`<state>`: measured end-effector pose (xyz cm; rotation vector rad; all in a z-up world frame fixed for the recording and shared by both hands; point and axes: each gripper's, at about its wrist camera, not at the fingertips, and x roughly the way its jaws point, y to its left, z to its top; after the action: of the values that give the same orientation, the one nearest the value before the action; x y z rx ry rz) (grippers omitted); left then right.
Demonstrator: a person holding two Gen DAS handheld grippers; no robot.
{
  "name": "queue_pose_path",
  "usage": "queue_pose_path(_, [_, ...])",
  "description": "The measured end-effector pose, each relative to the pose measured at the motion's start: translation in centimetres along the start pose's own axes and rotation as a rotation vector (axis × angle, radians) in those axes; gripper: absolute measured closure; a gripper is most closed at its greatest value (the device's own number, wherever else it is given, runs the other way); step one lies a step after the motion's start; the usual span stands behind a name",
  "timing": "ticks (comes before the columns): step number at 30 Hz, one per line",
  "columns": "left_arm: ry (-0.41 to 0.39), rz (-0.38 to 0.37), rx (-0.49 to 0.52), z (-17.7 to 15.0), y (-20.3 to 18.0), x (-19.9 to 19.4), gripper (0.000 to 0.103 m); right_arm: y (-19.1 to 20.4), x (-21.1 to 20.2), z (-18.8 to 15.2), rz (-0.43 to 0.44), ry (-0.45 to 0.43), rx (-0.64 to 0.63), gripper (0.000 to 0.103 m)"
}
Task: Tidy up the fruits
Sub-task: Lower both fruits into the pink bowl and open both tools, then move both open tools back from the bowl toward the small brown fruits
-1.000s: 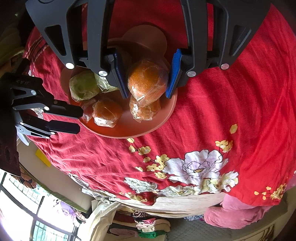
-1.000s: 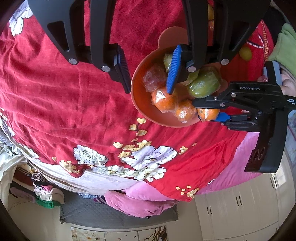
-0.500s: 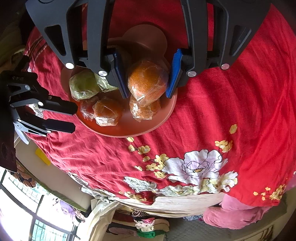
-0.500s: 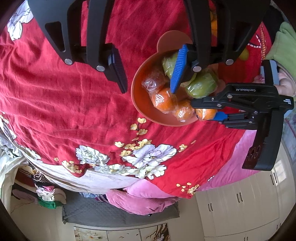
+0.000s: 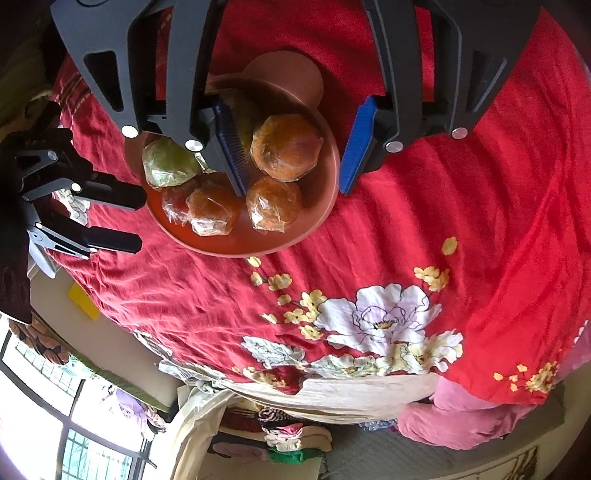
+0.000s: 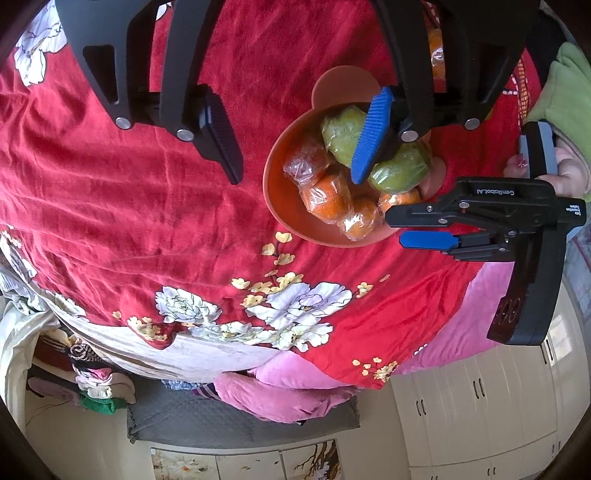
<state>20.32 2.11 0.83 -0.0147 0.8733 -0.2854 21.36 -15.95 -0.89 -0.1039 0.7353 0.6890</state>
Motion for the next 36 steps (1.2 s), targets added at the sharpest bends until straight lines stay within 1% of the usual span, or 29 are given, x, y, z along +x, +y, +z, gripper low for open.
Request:
queue_pose_path(3, [-0.009,0.004,-0.001,0.0,0.1,-0.5,0.056,0.0,-0.2,0.0,-0.004,-0.005,0.001,0.039])
queue_pose_path(5, [-0.017,0.014,-0.001,0.1,0.1,-0.8,0.048,0.1,-0.4,0.0,-0.007,-0.012,0.002,0.036])
queue_pose_path(9, [-0.029,0.031,-0.003,0.0,0.0,-1.7,0.038,0.3,-0.9,0.1,-0.007,-0.026,0.000,0.030])
queue_pose_path(11, [-0.047,0.035,-0.010,0.0,0.0,-2.3,0.027,0.3,-1.2,0.1,-0.002,-0.034,0.000,0.026])
queue_pose_path(13, [-0.060,0.038,-0.024,-0.1,0.1,-3.0,0.025,0.5,-1.5,0.2,-0.006,-0.041,0.000,0.022])
queue_pose_path(15, [-0.072,0.043,-0.028,-0.1,0.1,-3.4,0.018,0.6,-1.7,0.2,-0.006,-0.048,0.000,0.021])
queue_pose_path(19, [-0.091,0.051,-0.038,-0.4,0.1,-4.4,0.010,0.8,-2.4,0.2,-0.017,-0.059,-0.003,0.017])
queue_pose_path(25, [-0.111,0.069,-0.063,-0.9,0.0,-5.8,0.010,1.0,-3.7,0.0,-0.021,-0.082,0.001,0.011])
queue_pose_path(31, [-0.143,0.092,-0.088,-1.6,-0.1,-8.0,0.010,1.6,-5.0,-0.6,-0.023,-0.092,-0.012,0.010])
queue_pose_path(36, [-0.161,0.088,-0.097,-3.0,-1.1,-9.3,0.010,2.1,-6.0,-1.3,-0.017,-0.100,-0.011,0.009])
